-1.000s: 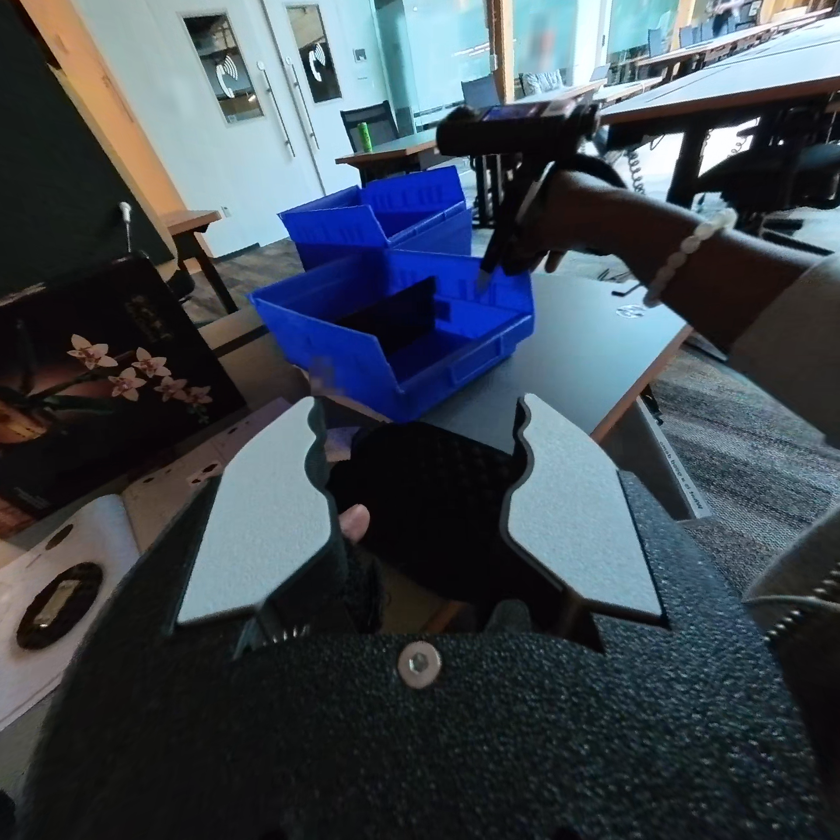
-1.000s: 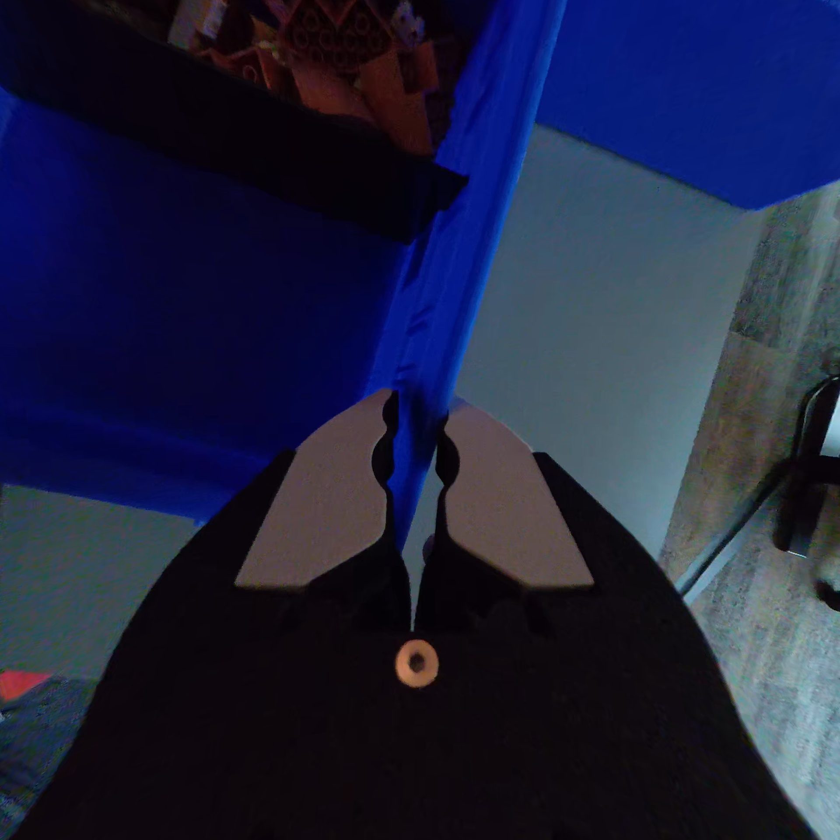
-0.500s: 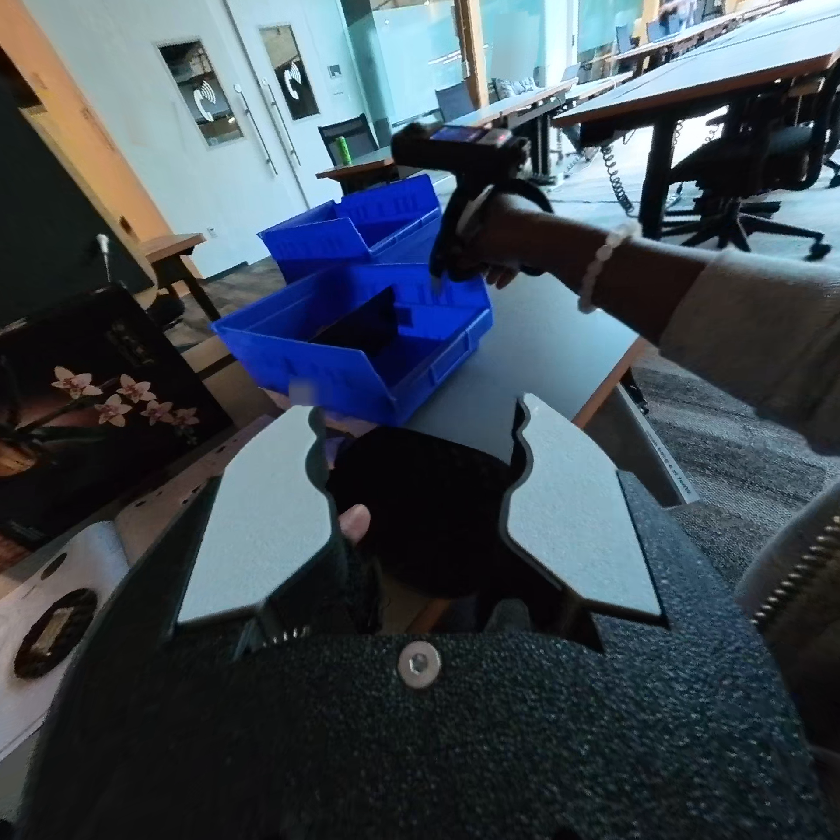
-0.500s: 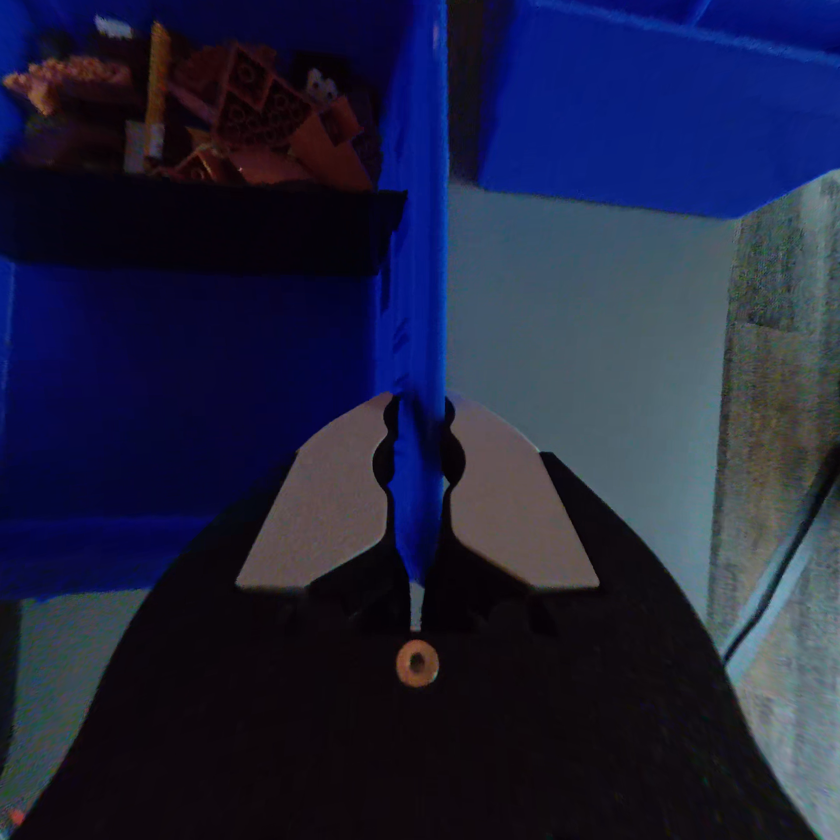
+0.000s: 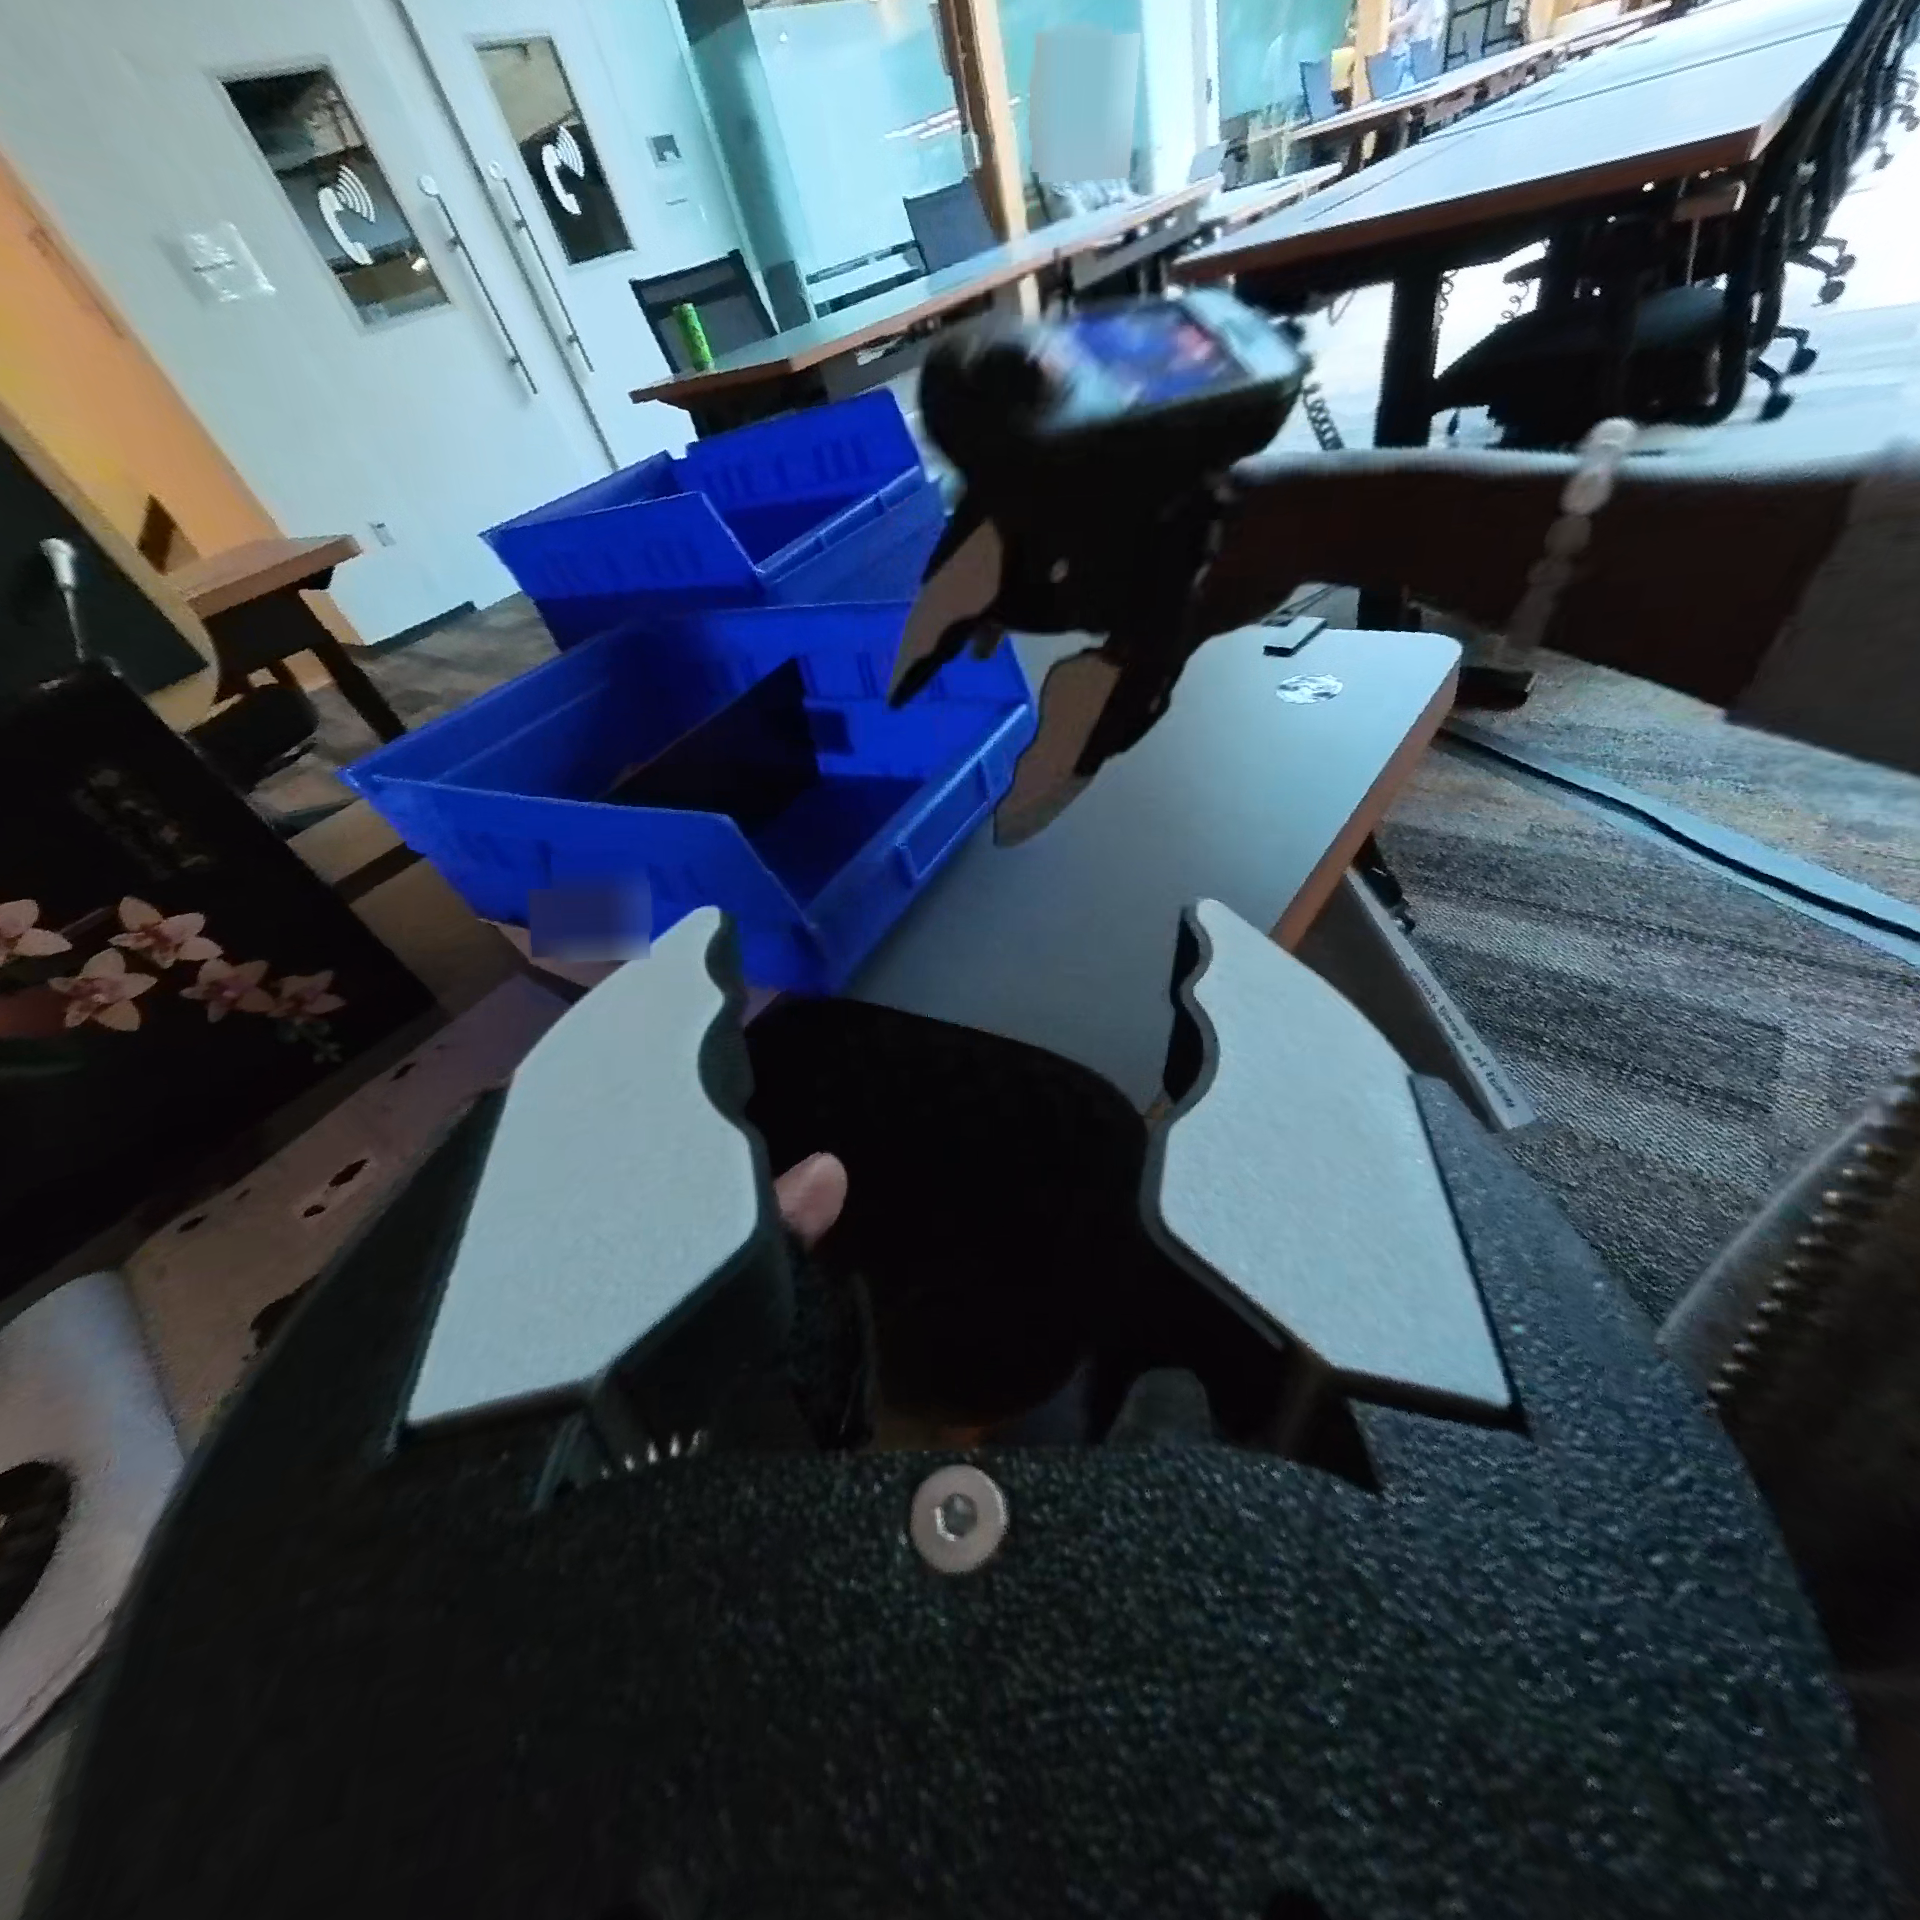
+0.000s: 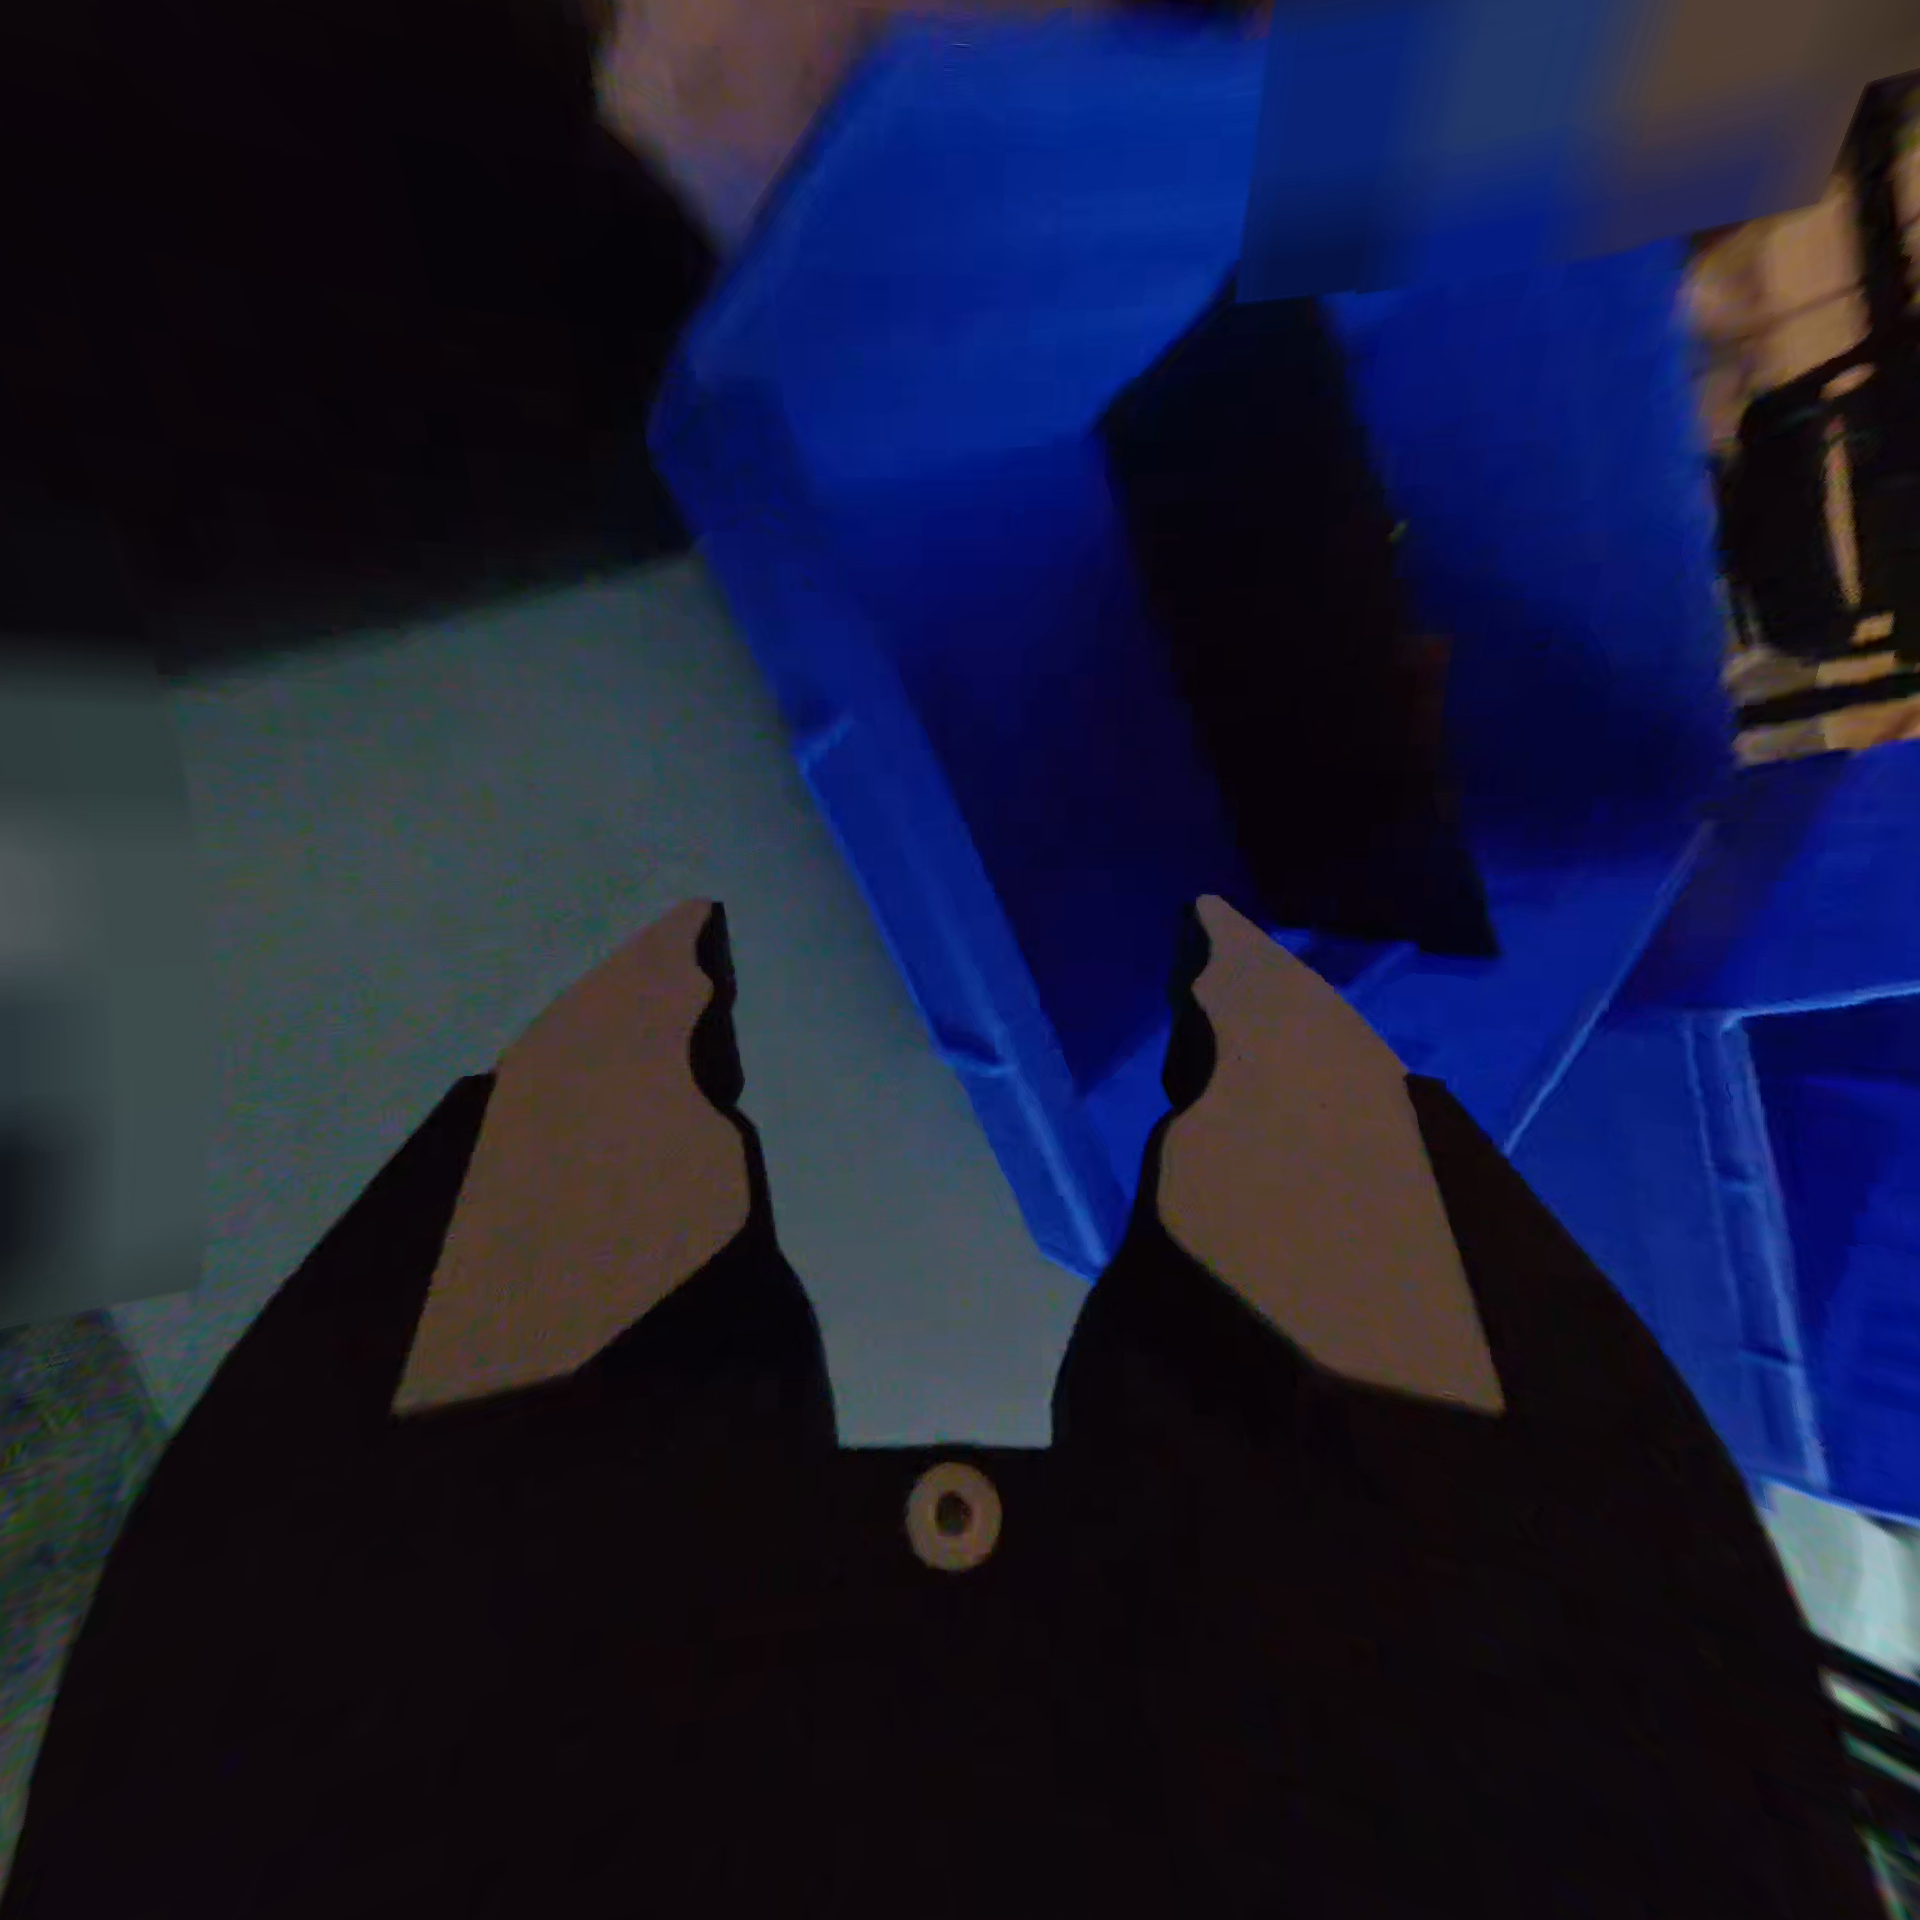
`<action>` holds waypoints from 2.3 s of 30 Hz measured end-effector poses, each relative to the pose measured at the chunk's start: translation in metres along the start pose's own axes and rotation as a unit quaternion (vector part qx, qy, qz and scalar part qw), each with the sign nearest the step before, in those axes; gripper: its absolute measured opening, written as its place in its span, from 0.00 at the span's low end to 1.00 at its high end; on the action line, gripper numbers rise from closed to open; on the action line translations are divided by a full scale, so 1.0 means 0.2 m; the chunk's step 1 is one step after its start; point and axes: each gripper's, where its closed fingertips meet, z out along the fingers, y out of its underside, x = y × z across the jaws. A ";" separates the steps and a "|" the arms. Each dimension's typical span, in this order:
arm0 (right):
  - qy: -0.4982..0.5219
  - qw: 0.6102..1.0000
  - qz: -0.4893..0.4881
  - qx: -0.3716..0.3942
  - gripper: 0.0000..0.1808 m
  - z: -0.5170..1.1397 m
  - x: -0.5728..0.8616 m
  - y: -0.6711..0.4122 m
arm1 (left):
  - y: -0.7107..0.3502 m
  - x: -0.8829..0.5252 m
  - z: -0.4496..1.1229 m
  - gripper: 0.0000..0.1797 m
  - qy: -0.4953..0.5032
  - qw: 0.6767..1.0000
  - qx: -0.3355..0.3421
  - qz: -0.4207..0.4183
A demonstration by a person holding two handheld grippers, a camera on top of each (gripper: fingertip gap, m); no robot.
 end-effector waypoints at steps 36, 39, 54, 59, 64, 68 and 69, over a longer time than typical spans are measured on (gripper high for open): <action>-0.009 0.978 -0.138 -0.159 0.16 0.54 0.48 -0.12 | 0.09 -0.14 0.15 0.43 -0.009 0.999 -0.027 -0.034; -0.008 0.977 -0.140 -0.158 0.16 0.62 0.52 -0.10 | 0.11 -0.13 0.17 0.43 -0.002 0.999 -0.033 -0.036; -0.099 0.970 -0.183 -0.123 0.15 0.68 0.39 0.00 | 0.14 -0.11 0.15 0.43 0.002 0.998 -0.044 -0.037; -0.132 0.962 -0.205 -0.119 0.15 0.53 0.27 0.10 | 0.11 -0.08 0.14 0.43 0.005 0.999 -0.036 -0.023; -0.159 0.953 -0.231 -0.114 0.14 0.34 0.15 0.22 | 0.07 -0.05 0.13 0.43 0.007 0.999 -0.028 -0.016; -0.176 0.947 -0.240 -0.117 0.14 0.19 0.04 0.34 | 0.07 -0.02 0.13 0.43 0.007 0.999 -0.031 -0.010; -0.178 0.947 -0.239 -0.122 0.14 0.15 0.01 0.36 | 0.06 -0.01 0.14 0.43 0.008 0.999 -0.031 -0.007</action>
